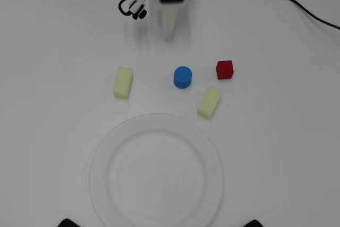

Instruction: Grasp a blue block and put it in the dish.

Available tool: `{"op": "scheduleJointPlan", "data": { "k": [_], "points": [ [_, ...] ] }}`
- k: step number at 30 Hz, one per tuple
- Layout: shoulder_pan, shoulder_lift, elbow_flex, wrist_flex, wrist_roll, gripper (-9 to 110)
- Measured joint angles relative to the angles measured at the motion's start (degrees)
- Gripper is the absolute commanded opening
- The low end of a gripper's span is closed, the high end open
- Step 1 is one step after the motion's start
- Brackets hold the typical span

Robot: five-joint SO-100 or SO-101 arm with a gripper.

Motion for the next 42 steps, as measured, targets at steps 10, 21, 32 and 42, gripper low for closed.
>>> {"op": "scheduleJointPlan", "data": {
  "k": [10,21,32,42],
  "points": [
    [-0.4,0.0,0.0,0.0,-1.8,0],
    [-0.4,0.0,-1.8,0.1,-1.8,0],
    [-2.7,-23.5,-23.6,1.9,-0.9,0],
    [-4.1,-54.1,-46.1,1.5,-0.8,21]
  ]
}}
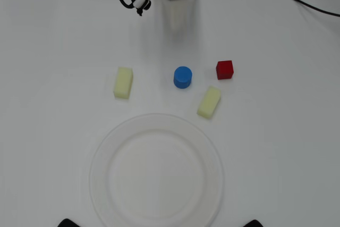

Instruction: Grasp a blue block and put it in the dish.

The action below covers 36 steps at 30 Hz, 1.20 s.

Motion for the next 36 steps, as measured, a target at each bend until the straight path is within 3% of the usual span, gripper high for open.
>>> {"op": "scheduleJointPlan", "data": {
  "k": [10,20,36],
  "points": [
    [-6.2,-18.8,-13.1,-2.9,4.6,37],
    [-6.7,-36.4,-20.7,-9.1,7.0,38],
    [-1.6,-47.0,-21.0,-16.6,4.0,33]
  ]
}}
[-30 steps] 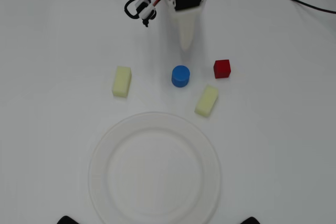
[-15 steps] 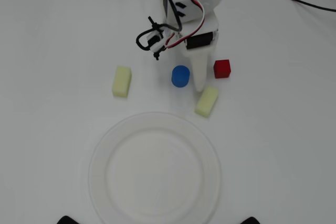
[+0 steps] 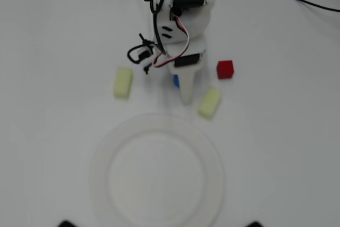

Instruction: Grasp a blue block and put it in the dish.

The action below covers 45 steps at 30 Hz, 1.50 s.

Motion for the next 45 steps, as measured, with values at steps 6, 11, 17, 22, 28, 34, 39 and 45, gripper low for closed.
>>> {"op": "scheduleJointPlan", "data": {
  "k": [6,11,17,22,28,34,39,45],
  "points": [
    [-0.4,-0.4,0.0,0.0,-0.4,26],
    [-1.8,-0.4,0.0,-0.2,-0.5,11],
    [-1.5,-0.4,-0.2,0.0,-0.1,3],
    [-1.7,0.6,-0.2,0.0,-0.5,0],
    [1.2,14.2,4.7,-4.3,-4.3,0],
    [3.1,38.3,25.1,-23.5,-14.1,0],
    [3.8,49.2,36.0,-37.4,-19.1,0],
    [3.8,42.3,33.0,-43.2,-18.1,0]
  ]
}}
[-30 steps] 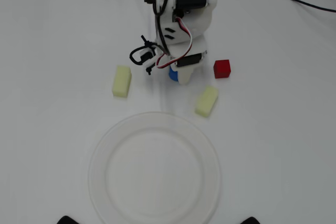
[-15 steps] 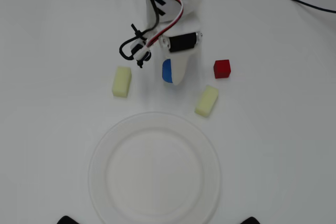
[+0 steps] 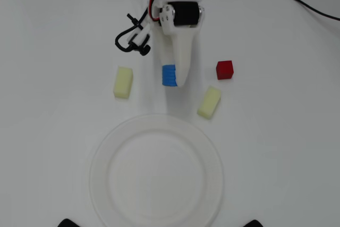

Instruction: Grasp a blue block and put it in the dish.

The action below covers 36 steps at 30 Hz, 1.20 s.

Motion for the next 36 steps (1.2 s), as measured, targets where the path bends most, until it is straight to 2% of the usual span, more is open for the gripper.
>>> {"op": "scheduleJointPlan", "data": {
  "k": [16,23,29,36],
  "points": [
    [-0.1,-47.4,-41.1,2.5,2.3,0],
    [1.3,-60.2,-51.8,6.4,3.3,0],
    [1.3,-64.2,-55.4,9.1,4.0,2],
    [2.5,-64.2,-57.0,11.7,4.6,22]
  ]
}}
